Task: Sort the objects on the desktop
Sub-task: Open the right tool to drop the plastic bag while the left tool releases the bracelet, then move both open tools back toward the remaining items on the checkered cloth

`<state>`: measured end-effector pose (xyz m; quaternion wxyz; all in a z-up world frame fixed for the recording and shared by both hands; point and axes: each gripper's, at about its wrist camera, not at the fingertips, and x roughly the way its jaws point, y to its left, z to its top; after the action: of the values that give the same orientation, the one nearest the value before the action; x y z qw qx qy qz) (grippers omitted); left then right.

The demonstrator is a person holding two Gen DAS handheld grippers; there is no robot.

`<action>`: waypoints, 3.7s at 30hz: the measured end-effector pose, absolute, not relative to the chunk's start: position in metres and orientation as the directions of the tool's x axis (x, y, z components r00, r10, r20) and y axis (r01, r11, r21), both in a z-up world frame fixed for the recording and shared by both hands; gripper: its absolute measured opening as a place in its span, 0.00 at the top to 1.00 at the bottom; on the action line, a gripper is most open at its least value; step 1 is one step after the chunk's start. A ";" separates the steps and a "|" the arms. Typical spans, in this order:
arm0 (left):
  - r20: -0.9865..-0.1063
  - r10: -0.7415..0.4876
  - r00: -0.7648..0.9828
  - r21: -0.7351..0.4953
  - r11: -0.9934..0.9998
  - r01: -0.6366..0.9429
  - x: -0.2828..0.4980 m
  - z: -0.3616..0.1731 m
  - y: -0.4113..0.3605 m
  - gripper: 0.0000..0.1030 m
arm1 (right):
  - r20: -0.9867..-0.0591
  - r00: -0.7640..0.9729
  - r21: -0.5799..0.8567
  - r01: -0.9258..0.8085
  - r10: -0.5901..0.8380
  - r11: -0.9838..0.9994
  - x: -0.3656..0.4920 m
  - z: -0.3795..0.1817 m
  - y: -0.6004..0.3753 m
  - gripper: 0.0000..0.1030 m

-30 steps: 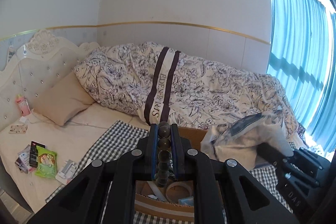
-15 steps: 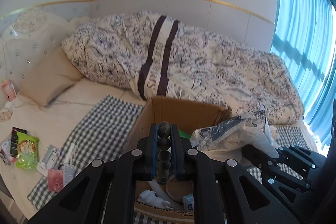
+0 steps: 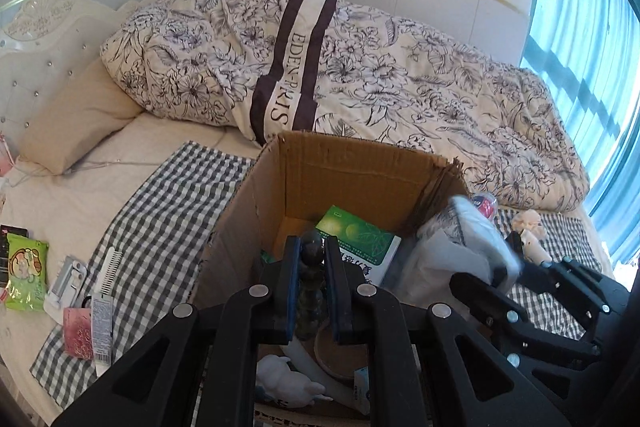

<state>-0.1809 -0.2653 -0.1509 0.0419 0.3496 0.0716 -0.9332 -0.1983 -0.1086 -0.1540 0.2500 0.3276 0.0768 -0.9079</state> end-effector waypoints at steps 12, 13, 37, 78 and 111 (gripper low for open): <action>-0.640 -0.041 -0.768 -0.109 -0.984 0.143 -0.171 -0.131 -0.260 0.79 | -0.604 -0.678 0.055 0.490 -0.420 -0.870 -0.184 -0.138 -0.093 0.40; -0.635 -0.043 -0.771 -0.109 -0.983 0.145 -0.168 -0.127 -0.259 0.79 | -0.600 -0.681 0.056 0.487 -0.419 -0.872 -0.182 -0.135 -0.090 0.40; -0.472 -0.049 -0.880 -0.098 -0.989 0.108 -0.074 -0.009 -0.188 0.68 | -0.452 -0.789 0.110 0.414 -0.417 -0.904 -0.088 -0.033 0.013 0.35; -0.312 0.047 -0.949 -0.038 -0.999 -0.037 0.014 0.067 -0.031 0.00 | -0.313 -0.927 0.132 0.173 -0.207 -0.976 0.024 0.047 0.210 0.03; -0.457 0.064 -0.887 0.015 -0.997 -0.080 -0.087 -0.021 0.022 0.00 | -0.413 -0.899 0.040 0.145 -0.149 -0.989 -0.058 -0.024 0.253 0.00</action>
<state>-0.0869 0.0217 -0.0206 -0.0371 0.2345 -0.0168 -0.9713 -0.0580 0.2531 -0.0244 0.0753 0.2123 -0.0040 -0.9743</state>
